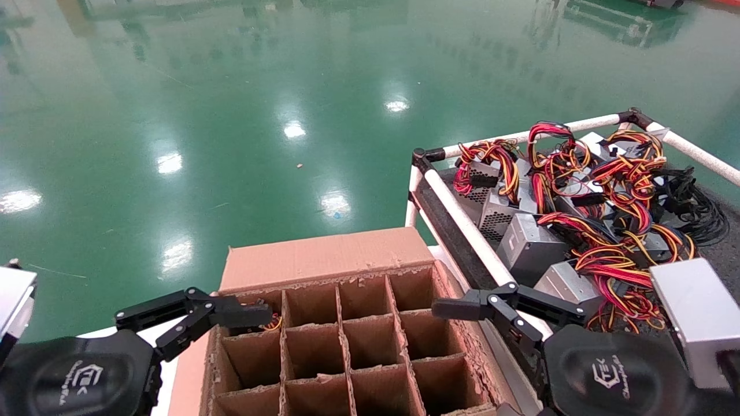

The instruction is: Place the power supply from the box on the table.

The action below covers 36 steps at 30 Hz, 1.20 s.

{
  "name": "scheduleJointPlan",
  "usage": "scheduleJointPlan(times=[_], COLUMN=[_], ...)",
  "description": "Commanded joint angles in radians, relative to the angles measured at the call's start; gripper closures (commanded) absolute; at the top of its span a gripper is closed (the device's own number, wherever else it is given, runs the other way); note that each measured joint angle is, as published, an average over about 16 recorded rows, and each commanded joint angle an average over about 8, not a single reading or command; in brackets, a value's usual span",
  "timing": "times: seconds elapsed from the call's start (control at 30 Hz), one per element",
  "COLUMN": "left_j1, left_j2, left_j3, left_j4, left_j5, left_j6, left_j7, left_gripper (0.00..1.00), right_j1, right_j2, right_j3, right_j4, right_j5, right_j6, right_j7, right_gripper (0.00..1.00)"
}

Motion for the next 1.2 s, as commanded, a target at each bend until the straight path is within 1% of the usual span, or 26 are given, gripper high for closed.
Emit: scheduleJointPlan(times=[0.03,0.27,0.3,0.33,0.53,0.57,0.6,1.2], left_j1=[0.0,0.0,0.0,0.0,0.0,0.0,0.0,0.0], left_j2=[0.0,0.0,0.0,0.0,0.0,0.0,0.0,0.0], left_j3=[0.0,0.0,0.0,0.0,0.0,0.0,0.0,0.0], left_j4=[0.0,0.0,0.0,0.0,0.0,0.0,0.0,0.0], left_j5=[0.0,0.0,0.0,0.0,0.0,0.0,0.0,0.0], left_j6=[0.0,0.0,0.0,0.0,0.0,0.0,0.0,0.0], left_j7=[0.0,0.0,0.0,0.0,0.0,0.0,0.0,0.0], left_gripper=[0.0,0.0,0.06,0.17,0.92,0.99,1.0,1.0], right_j1=[0.0,0.0,0.0,0.0,0.0,0.0,0.0,0.0], right_j2=[0.0,0.0,0.0,0.0,0.0,0.0,0.0,0.0], right_j3=[0.0,0.0,0.0,0.0,0.0,0.0,0.0,0.0], right_j4=[0.0,0.0,0.0,0.0,0.0,0.0,0.0,0.0], right_j5=[0.0,0.0,0.0,0.0,0.0,0.0,0.0,0.0], right_j6=[0.0,0.0,0.0,0.0,0.0,0.0,0.0,0.0], right_j7=[0.0,0.0,0.0,0.0,0.0,0.0,0.0,0.0], right_gripper=[0.0,0.0,0.0,0.0,0.0,0.0,0.0,0.0])
